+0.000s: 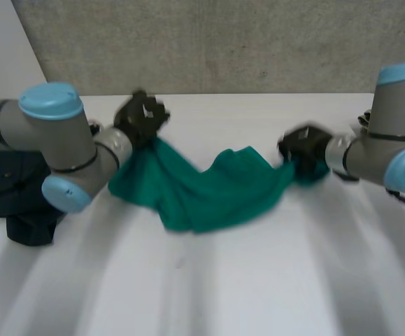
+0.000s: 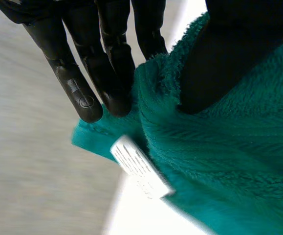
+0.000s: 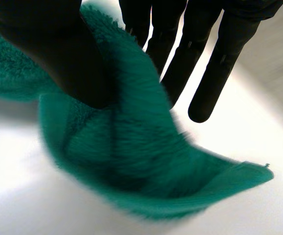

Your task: Fold the laundry.

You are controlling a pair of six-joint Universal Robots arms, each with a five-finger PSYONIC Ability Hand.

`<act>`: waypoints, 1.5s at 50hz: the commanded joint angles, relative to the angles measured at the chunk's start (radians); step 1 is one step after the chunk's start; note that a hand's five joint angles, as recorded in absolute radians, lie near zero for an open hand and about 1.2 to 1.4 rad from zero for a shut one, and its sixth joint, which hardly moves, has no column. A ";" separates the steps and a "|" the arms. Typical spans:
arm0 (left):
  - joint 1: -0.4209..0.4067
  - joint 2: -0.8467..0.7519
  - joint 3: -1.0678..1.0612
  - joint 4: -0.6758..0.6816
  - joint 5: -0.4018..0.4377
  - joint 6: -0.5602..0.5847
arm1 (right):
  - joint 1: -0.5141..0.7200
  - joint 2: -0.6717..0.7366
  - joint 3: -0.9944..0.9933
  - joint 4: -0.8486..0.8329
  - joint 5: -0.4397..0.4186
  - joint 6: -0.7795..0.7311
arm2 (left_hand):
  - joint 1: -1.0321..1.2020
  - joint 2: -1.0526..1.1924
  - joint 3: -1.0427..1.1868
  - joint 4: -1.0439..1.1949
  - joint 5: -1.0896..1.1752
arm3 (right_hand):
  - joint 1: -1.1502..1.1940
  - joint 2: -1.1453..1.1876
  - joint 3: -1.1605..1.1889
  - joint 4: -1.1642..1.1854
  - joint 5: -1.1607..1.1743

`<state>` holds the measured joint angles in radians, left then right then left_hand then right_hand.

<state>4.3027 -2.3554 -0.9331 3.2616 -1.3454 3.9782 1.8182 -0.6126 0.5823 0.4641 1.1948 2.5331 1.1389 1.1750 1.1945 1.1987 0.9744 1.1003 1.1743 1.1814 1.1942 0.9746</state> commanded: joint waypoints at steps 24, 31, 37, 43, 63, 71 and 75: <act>-0.023 0.239 -0.545 0.264 -0.261 -0.260 | -0.013 -0.247 0.717 -0.852 0.019 0.053 | 0.257 0.221 0.202 0.198 0.247 | 0.296 0.222 0.215 0.202 0.247; -0.060 0.277 -0.674 0.075 -0.322 -0.297 | -0.020 -0.246 0.815 -0.708 0.011 -0.068 | 0.257 0.221 0.202 0.198 0.247 | 0.296 0.222 0.215 0.202 0.247; -0.089 0.353 -0.688 -0.087 -0.313 -0.330 | -0.005 -0.324 0.855 -0.621 0.020 -0.076 | -0.227 -0.263 -0.283 -0.287 -0.237 | -0.060 -0.133 -0.141 -0.153 -0.108; -0.054 0.436 -0.665 -0.122 -0.271 -0.334 | 0.001 -0.424 0.860 -0.567 0.054 -0.030 | -0.896 -0.932 -0.952 -0.956 -0.906 | -0.608 -0.682 -0.689 -0.702 -0.657; 0.150 0.277 -0.178 -0.703 -0.109 -0.445 | -0.080 -0.322 0.414 -0.015 0.118 0.153 | -0.793 -0.829 -0.849 -0.853 -0.803 | -0.870 -0.944 -0.951 -0.964 -0.919; 0.118 0.285 -0.259 -0.714 -0.147 -0.487 | -0.099 -0.289 0.418 0.096 0.065 0.108 | -0.755 -0.791 -0.811 -0.815 -0.765 | -0.755 -0.829 -0.837 -0.849 -0.804; 0.069 0.309 -0.334 -0.669 -0.164 -0.534 | -0.094 -0.315 0.499 0.047 0.048 0.098 | -0.755 -0.791 -0.811 -0.815 -0.765 | -0.755 -0.829 -0.837 -0.849 -0.804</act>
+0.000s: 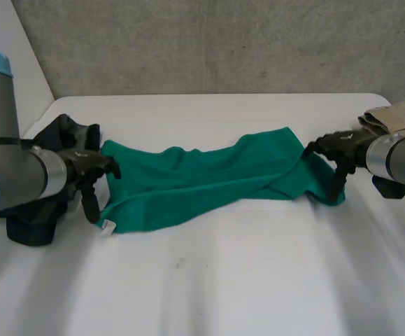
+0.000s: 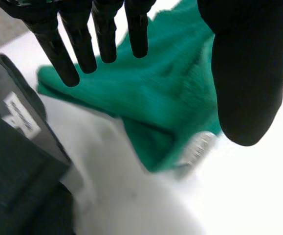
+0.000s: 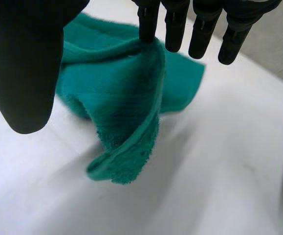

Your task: Fold the laundry.

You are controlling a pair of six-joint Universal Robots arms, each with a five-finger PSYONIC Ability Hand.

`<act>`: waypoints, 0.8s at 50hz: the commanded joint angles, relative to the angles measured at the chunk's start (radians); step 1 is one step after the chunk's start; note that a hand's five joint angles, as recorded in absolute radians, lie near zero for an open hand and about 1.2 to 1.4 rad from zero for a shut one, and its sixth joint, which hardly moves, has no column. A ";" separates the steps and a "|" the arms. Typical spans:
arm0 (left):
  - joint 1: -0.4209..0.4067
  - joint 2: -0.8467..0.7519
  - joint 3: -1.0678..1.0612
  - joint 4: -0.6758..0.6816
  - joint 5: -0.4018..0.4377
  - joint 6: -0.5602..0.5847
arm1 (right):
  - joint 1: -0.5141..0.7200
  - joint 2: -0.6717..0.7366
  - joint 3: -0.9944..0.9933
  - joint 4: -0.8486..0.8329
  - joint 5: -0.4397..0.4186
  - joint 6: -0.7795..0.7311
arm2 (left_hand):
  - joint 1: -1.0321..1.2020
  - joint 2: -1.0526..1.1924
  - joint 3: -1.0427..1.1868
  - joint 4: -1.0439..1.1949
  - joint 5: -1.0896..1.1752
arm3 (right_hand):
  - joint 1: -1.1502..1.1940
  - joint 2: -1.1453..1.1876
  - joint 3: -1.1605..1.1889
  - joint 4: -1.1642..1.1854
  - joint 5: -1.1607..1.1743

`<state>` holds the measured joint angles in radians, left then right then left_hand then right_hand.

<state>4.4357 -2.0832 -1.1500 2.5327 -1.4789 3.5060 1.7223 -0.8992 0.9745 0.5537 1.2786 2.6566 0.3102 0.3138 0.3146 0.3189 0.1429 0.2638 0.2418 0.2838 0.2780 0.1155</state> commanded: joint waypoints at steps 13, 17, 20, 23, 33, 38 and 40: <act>-0.171 0.049 -0.231 0.297 -0.225 -0.101 | -0.023 -0.150 0.300 -0.196 -0.031 -0.029 | 0.076 0.073 0.072 0.068 0.069 | 0.087 0.109 0.067 0.073 0.061; -0.183 -0.004 -0.212 0.291 -0.230 -0.068 | -0.044 -0.208 0.319 -0.176 -0.059 -0.017 | 0.199 0.195 0.195 0.190 0.192 | 0.061 0.083 0.041 0.046 0.034; -0.194 -0.038 -0.195 0.294 -0.241 -0.058 | -0.052 -0.228 0.322 -0.143 -0.079 -0.023 | 0.636 0.632 0.631 0.627 0.628 | 0.046 0.068 0.026 0.032 0.020; -0.191 -0.046 -0.183 0.307 -0.264 -0.059 | -0.064 -0.244 0.317 -0.080 -0.097 -0.035 | 1.086 1.082 1.082 1.077 1.079 | 0.060 0.082 0.040 0.046 0.034; -0.168 0.040 -0.244 0.391 -0.310 -0.047 | -0.167 -0.235 0.224 -0.031 -0.134 -0.021 | 1.086 1.082 1.082 1.077 1.079 | 0.152 0.174 0.132 0.137 0.125; -0.150 0.094 -0.296 0.411 -0.291 -0.022 | -0.175 -0.147 0.149 -0.095 -0.125 0.164 | 1.086 1.082 1.082 1.077 1.079 | 0.119 0.141 0.099 0.105 0.093; -0.141 0.117 -0.316 0.425 -0.279 -0.013 | -0.173 -0.095 0.116 -0.116 -0.111 0.290 | 1.086 1.082 1.082 1.077 1.079 | 0.113 0.135 0.093 0.099 0.087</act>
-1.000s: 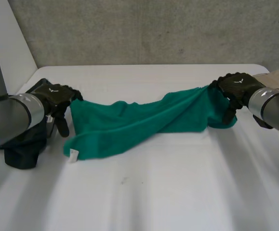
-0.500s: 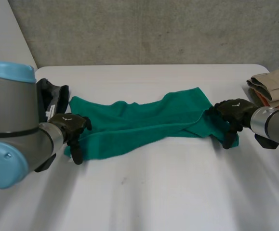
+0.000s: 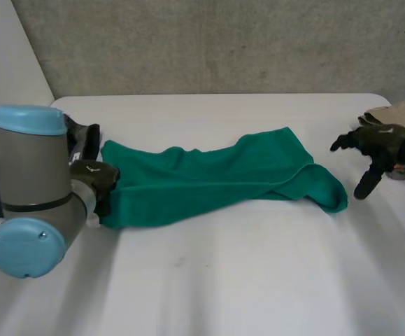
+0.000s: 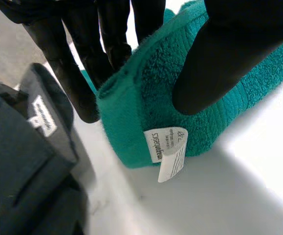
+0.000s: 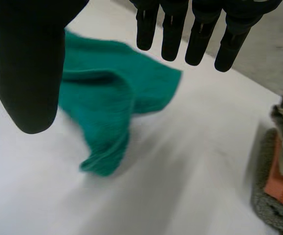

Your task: Fold the laundry.

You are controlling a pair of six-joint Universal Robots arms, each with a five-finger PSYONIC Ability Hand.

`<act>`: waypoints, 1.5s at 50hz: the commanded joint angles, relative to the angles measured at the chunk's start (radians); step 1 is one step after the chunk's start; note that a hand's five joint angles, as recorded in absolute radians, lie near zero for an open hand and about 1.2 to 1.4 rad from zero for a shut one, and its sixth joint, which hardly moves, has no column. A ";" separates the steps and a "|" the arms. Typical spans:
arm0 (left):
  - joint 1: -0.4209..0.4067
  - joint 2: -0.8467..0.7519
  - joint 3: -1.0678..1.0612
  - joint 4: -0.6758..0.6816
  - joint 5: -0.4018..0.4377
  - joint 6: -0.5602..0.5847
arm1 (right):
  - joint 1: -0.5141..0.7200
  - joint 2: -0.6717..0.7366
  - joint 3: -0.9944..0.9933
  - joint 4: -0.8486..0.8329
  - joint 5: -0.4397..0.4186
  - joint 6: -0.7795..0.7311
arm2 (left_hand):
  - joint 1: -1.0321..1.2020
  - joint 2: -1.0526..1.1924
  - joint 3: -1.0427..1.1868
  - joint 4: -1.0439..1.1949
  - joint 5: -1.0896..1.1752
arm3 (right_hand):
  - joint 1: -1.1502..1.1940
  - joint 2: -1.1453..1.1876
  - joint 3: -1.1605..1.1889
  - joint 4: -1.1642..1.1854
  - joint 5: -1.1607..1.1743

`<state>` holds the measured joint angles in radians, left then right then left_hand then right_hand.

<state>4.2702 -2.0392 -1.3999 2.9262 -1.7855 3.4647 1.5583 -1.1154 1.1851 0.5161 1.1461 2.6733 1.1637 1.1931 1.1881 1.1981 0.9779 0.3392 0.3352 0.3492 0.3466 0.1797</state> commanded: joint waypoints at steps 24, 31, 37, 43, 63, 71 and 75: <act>0.068 0.198 -0.106 0.059 0.066 -0.016 | 0.111 0.335 -0.136 -0.245 0.169 0.403 | 0.233 0.203 0.208 0.198 0.244 | 1.057 1.061 1.047 1.050 1.042; 0.108 0.364 -0.090 0.048 0.115 -0.039 | 0.068 0.005 -0.059 -0.238 0.141 0.133 | 0.233 0.203 0.208 0.198 0.244 | 1.057 1.061 1.047 1.050 1.042; 0.129 0.546 -0.033 -0.059 0.218 -0.027 | 0.048 -0.294 0.004 -0.177 0.132 -0.174 | 0.233 0.203 0.208 0.198 0.244 | 1.057 1.061 1.047 1.050 1.042; 0.177 0.591 0.054 -0.255 0.216 -0.009 | 0.034 -0.368 0.005 -0.044 0.113 -0.325 | 0.233 0.203 0.208 0.198 0.244 | 1.057 1.061 1.047 1.050 1.042; 0.168 -0.064 0.407 0.054 0.201 0.066 | 0.164 0.189 -0.358 -0.235 0.260 -0.417 | 0.233 0.203 0.208 0.198 0.244 | 1.057 1.061 1.047 1.050 1.042; 0.194 -0.095 0.578 0.623 0.204 0.045 | 0.171 0.226 -0.556 -0.865 0.368 -0.192 | 0.233 0.203 0.208 0.198 0.244 | 1.057 1.061 1.047 1.050 1.042; 0.191 -0.029 0.527 0.858 0.215 -0.079 | 0.171 0.151 -0.400 -1.171 0.314 -0.067 | 0.233 0.203 0.208 0.198 0.244 | 1.057 1.061 1.047 1.050 1.042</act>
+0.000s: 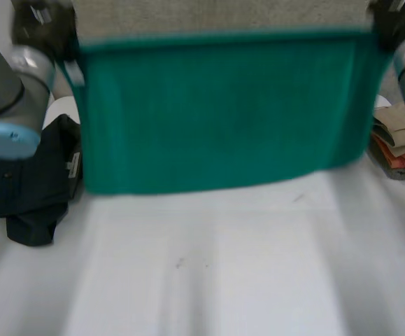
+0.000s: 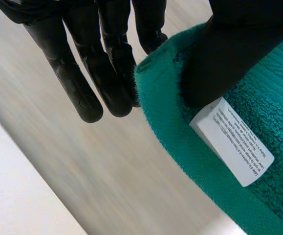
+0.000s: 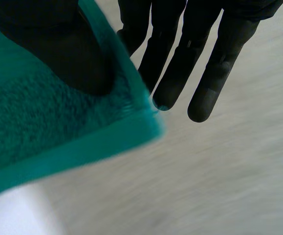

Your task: Fold the laundry.

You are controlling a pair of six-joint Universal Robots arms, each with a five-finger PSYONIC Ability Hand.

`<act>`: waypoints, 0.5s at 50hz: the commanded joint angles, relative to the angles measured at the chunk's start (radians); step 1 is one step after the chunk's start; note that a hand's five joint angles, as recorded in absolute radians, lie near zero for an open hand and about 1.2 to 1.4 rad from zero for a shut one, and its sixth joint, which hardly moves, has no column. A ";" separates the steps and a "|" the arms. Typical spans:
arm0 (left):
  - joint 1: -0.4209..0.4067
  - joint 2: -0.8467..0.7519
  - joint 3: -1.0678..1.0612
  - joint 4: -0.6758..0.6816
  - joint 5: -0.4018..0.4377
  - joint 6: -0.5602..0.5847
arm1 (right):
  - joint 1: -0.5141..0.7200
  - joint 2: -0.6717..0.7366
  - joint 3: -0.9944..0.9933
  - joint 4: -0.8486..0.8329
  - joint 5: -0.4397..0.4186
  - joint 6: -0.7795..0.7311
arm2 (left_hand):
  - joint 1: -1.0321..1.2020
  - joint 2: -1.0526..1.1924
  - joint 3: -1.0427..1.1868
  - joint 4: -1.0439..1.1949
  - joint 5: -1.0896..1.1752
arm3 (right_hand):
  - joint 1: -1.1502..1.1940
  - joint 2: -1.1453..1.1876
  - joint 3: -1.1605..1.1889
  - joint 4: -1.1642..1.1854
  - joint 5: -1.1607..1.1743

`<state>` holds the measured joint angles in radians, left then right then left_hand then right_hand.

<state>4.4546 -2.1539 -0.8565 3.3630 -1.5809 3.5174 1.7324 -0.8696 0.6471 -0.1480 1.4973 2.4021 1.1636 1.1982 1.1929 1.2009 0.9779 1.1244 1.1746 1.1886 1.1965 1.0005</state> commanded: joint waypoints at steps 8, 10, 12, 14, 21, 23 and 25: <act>0.012 0.072 -0.093 0.300 0.065 -0.242 | -0.005 -0.128 0.318 -0.552 -0.121 0.235 | 0.233 0.198 0.203 0.195 0.244 | 0.272 0.222 0.208 0.200 0.221; 0.028 0.048 -0.125 0.244 0.041 -0.230 | -0.010 -0.103 0.325 -0.489 -0.117 0.233 | 0.233 0.198 0.203 0.195 0.244 | 0.272 0.222 0.208 0.200 0.221; 0.035 0.029 -0.156 0.219 0.018 -0.222 | -0.016 -0.082 0.327 -0.443 -0.120 0.233 | 0.233 0.198 0.203 0.195 0.244 | 0.272 0.222 0.208 0.200 0.221; 0.040 0.011 -0.217 0.194 -0.011 -0.213 | -0.017 -0.043 0.336 -0.380 -0.131 0.230 | 0.233 0.198 0.203 0.195 0.244 | 0.272 0.222 0.208 0.200 0.221; 0.019 -0.041 -0.416 0.188 0.010 -0.174 | -0.011 0.055 0.402 -0.236 -0.176 0.142 | 0.233 0.198 0.203 0.195 0.244 | 0.272 0.222 0.208 0.200 0.221; 0.011 -0.052 -0.455 0.184 0.022 -0.155 | -0.007 0.066 0.428 -0.211 -0.181 0.111 | 0.233 0.198 0.203 0.195 0.244 | 0.272 0.222 0.208 0.200 0.221; 0.002 -0.057 -0.513 0.168 0.031 -0.121 | -0.002 0.070 0.468 -0.176 -0.183 0.069 | 0.233 0.198 0.203 0.195 0.244 | 0.272 0.222 0.208 0.200 0.221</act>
<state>4.4825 -2.1826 -1.2265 3.5446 -1.5839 3.3319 1.7184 -0.8370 1.0366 -0.4125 1.3309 2.5715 1.1636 1.1988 1.1930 1.2030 0.9941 1.1244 1.1746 1.1886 1.1983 1.0263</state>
